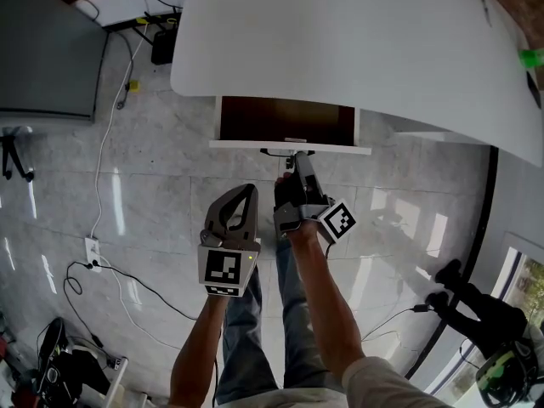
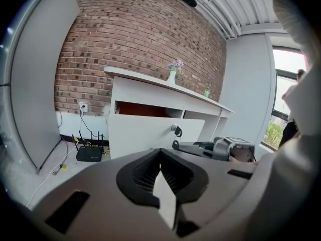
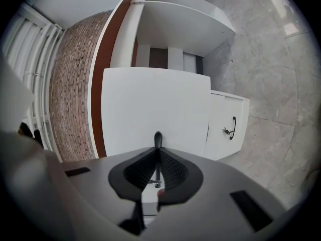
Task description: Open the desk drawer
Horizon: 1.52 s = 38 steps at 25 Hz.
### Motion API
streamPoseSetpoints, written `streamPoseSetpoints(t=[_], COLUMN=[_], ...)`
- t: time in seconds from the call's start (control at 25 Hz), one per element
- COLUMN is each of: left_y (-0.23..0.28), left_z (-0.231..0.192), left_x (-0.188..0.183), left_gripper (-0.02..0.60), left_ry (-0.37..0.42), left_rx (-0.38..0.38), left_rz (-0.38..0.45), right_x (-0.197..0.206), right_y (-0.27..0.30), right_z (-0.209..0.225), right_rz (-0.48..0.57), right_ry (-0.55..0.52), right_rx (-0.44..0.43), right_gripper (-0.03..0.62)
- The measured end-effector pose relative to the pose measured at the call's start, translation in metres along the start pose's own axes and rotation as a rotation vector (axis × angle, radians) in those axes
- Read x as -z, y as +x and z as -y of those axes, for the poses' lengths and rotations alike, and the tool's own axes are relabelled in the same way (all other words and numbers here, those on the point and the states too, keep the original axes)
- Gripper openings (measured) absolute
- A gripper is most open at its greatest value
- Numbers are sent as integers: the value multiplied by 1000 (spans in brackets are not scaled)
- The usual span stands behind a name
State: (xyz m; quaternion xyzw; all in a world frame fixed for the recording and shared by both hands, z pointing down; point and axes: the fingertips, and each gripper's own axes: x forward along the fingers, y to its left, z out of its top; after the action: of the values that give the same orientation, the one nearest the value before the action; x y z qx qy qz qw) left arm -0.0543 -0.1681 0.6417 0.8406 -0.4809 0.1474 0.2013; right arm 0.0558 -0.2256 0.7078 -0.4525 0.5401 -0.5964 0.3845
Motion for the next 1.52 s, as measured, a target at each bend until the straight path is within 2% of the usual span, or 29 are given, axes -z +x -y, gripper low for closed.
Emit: streamPoseSetpoints(t=[0.76,1.12,1.4,1.52], left_y=[1,0,2,1], left_z=[5,4,10,7], left_x=[-1,7,6,8], left_gripper=[12,12,12,12], left_ry=[3,3,3,5], left_rx=[9,9,21,20], left_rz=[-2,-12,-9,-11], right_x=[12,13,14,16], right_y=[-36,-36,-43,-42], right_z=[15,14,52,64], right_rz=[9,-23,-36,-37], right_ry=[28,22,24,30], right_rx=[36,-13,103,121], right_gripper=[32,34,34,34])
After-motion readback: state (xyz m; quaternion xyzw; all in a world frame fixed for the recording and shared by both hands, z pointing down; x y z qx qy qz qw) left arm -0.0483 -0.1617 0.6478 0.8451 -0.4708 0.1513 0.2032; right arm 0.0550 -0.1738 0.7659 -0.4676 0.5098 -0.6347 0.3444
